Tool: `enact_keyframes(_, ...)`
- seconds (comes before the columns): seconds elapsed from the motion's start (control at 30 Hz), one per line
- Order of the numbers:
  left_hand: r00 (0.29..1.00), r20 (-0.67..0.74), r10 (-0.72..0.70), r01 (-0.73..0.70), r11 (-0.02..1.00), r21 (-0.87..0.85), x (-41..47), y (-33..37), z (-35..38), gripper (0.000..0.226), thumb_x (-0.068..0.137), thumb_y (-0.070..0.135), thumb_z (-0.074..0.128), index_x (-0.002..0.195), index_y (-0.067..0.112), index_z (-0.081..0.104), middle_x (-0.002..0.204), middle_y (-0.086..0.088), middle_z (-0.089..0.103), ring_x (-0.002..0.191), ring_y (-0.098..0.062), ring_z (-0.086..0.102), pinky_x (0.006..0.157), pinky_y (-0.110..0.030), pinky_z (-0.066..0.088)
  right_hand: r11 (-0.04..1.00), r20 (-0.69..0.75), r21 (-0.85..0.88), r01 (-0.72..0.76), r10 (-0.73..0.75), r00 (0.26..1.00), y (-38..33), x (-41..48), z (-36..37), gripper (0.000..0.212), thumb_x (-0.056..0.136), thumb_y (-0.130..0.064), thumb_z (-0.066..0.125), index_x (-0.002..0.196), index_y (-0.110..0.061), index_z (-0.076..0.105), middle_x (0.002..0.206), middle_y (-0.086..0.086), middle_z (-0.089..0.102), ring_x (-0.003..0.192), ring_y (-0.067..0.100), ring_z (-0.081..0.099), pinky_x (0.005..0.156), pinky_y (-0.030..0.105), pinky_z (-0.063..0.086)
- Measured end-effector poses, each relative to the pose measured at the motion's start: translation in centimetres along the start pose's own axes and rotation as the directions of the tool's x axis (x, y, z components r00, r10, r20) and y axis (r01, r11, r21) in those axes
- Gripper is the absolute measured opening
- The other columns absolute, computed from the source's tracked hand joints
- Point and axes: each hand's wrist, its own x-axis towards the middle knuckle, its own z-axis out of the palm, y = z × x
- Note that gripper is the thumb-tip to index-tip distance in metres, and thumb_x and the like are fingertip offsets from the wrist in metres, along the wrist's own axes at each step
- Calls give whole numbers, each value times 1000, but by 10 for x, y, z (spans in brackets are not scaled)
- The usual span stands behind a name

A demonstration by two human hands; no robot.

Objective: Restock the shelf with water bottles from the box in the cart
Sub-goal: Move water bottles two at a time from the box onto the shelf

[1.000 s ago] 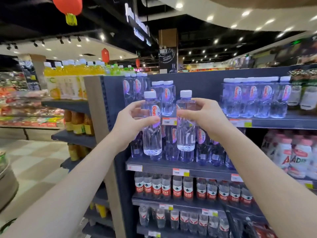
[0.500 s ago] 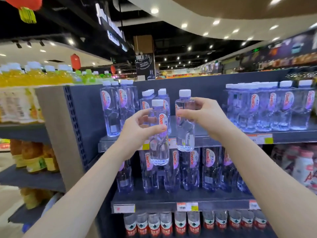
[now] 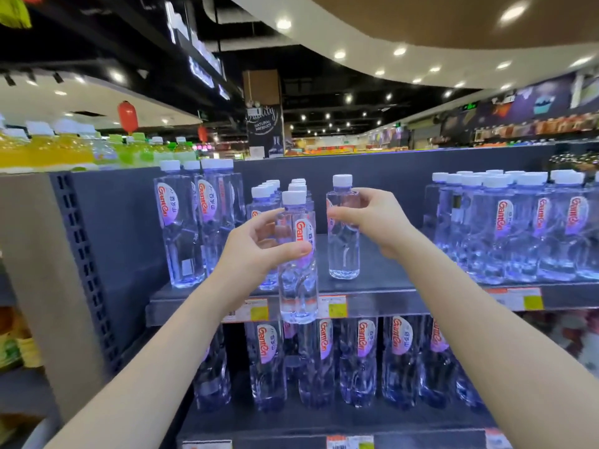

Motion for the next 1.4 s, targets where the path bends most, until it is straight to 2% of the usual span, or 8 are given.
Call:
enact_keyframes(0.1,1000,-4,-14,14,1000,-18,2,-5,3,64,62,38,91,119,48,63,113,14,75,101,0,73,82,-25,57,1000,38,-26,-3,4,999,18,12,7,32,76,-25,89,106,-23,79,99,1,79,83,9,72,77,25,55)
enact_keyframes(0.2,1000,8,-3,3,1000,-26,2,-11,8,56,71,22,91,114,46,64,104,19,77,97,0,74,74,-18,58,997,89,-83,9,-1,996,29,19,6,38,80,-36,86,115,-29,73,101,-7,78,95,10,73,87,33,58)
enact_keyframes(0.3,1000,15,1,-1,1000,-18,3,-16,10,57,77,13,89,121,40,66,108,15,78,99,-3,75,75,-15,57,974,156,-225,-4,40,987,26,21,-2,54,76,-39,89,122,-34,63,92,-8,71,86,8,70,76,28,54)
enact_keyframes(0.4,1000,12,1,-1,1000,-9,3,-16,12,59,75,20,90,124,40,65,111,15,77,102,-4,74,76,-16,57,961,145,-275,12,29,989,30,25,-5,60,66,-40,94,118,-32,65,93,-5,72,91,16,71,81,37,59)
enact_keyframes(0.63,999,24,30,-29,999,-39,8,-15,13,54,80,13,87,130,26,69,116,3,78,104,-15,76,86,-29,59,979,112,-200,-42,66,992,46,49,5,58,69,-32,94,120,-34,66,104,-5,74,99,9,71,87,36,61)
enact_keyframes(0.83,999,23,32,-31,998,-49,9,-18,9,53,79,14,86,128,26,70,113,5,79,102,-11,76,79,-22,58,968,129,-228,-108,140,982,51,79,13,49,72,-26,91,117,-33,71,83,-8,74,77,11,72,80,35,63)
enact_keyframes(1.03,999,11,34,-33,996,-78,8,-24,5,59,71,24,89,126,30,71,115,2,78,105,-14,75,83,-26,59,948,98,-276,-158,191,977,86,125,19,90,37,-55,90,123,-43,67,111,-1,73,101,22,73,83,43,63)
enact_keyframes(1.4,999,36,36,-32,993,-110,13,-31,1,67,69,22,95,131,24,69,120,-2,77,108,-20,75,92,-33,58,966,96,-207,-154,177,980,85,125,23,55,62,-37,90,113,-43,71,102,-3,77,95,19,75,86,46,63)
